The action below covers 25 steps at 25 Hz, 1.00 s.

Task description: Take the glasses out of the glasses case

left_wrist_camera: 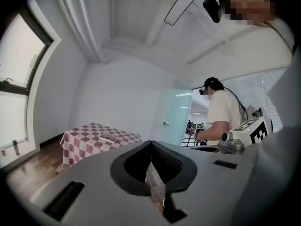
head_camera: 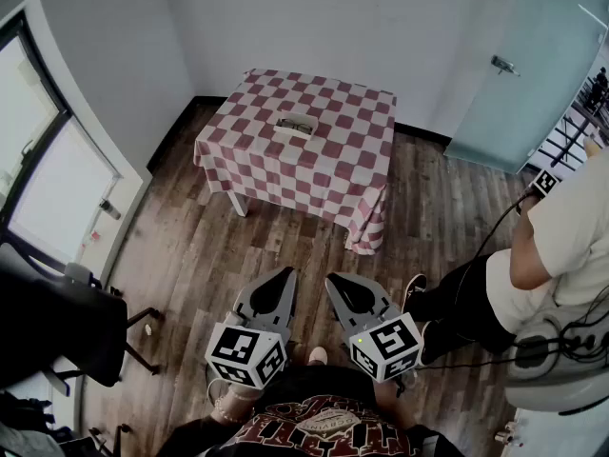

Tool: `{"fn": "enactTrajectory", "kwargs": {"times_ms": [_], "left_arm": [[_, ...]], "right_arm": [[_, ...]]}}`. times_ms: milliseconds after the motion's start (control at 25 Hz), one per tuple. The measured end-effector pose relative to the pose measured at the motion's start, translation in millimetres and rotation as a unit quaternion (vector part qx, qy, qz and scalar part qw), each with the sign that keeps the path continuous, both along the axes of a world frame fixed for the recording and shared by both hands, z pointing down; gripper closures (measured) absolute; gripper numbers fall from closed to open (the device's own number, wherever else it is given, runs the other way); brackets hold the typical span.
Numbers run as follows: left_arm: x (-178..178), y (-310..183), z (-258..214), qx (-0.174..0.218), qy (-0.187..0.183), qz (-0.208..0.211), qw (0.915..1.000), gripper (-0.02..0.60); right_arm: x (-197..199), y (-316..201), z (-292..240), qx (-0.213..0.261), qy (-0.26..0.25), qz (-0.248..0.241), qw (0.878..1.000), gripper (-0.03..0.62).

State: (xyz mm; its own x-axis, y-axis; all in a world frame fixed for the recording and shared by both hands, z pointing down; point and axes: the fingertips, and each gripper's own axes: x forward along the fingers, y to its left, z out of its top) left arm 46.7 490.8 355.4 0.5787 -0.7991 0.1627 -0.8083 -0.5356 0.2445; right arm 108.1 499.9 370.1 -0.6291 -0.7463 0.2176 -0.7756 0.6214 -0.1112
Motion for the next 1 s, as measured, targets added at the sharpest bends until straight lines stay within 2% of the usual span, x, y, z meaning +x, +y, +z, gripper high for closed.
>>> {"fn": "enactTrajectory", "kwargs": {"times_ms": [200, 400, 600, 800, 1000], "left_arm": [[7.8, -1.9, 3.2, -0.005, 0.002, 0.001, 1.0000, 0.572], [10.0, -0.9, 8.5, -0.004, -0.037, -0.006, 0.9993, 0.572], [-3.4, -0.8, 15.7, -0.017, -0.042, -0.023, 0.9987, 0.571], [-16.2, -21.1, 17.9, -0.016, -0.042, -0.035, 0.9984, 0.572], [-23.1, -56.8, 18.2, -0.015, -0.041, -0.018, 0.9989, 0.572]], "right_arm": [[7.4, -3.6, -1.3, 0.008, -0.010, -0.005, 1.000, 0.572], [11.5, -8.6, 3.2, 0.005, -0.013, -0.019, 1.000, 0.572], [-1.7, -13.5, 9.7, -0.001, -0.007, -0.047, 0.999, 0.572], [-15.6, -32.2, 11.3, -0.002, -0.008, -0.059, 0.998, 0.572], [-29.7, -66.0, 12.8, -0.004, 0.001, -0.056, 0.998, 0.572]]}}
